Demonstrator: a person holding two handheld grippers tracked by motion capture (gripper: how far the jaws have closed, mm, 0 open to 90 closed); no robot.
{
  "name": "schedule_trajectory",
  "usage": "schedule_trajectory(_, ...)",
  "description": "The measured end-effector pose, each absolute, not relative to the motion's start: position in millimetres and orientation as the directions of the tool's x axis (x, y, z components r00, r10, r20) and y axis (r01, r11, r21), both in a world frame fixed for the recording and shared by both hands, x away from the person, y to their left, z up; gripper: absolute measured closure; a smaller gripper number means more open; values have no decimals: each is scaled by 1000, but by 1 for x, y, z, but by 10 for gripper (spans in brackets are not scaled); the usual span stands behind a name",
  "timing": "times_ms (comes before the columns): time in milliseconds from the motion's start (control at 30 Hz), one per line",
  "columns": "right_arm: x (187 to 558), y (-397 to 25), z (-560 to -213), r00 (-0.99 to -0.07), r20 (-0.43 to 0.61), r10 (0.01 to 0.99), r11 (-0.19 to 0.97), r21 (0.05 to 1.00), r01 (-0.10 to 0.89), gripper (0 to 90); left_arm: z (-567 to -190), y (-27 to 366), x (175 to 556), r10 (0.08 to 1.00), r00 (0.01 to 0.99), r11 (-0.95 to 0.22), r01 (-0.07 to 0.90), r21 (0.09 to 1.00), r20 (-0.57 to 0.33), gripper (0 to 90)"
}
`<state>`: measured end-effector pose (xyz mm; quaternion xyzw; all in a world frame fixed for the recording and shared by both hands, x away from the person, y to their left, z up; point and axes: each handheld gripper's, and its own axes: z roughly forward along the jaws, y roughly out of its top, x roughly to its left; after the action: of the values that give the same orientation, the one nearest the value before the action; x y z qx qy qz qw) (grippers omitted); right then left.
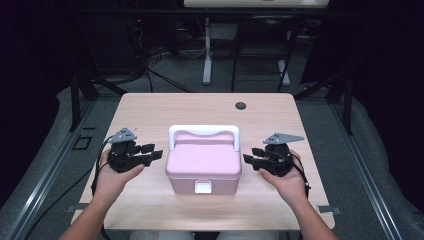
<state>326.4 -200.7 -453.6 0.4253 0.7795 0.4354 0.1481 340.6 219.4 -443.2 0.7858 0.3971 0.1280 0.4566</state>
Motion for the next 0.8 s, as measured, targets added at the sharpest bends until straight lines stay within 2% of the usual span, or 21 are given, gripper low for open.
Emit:
schedule_trajectory(333,336,-201,-439,-622,196,758,212,829,518,533,-436,204,352,718,673,-274,509,816,-179,523)
schedule_trajectory(800,354,-181,-443,-642,226,732,212,820,531,523,-440,188,366,704,684,-280,515,810,-192,524)
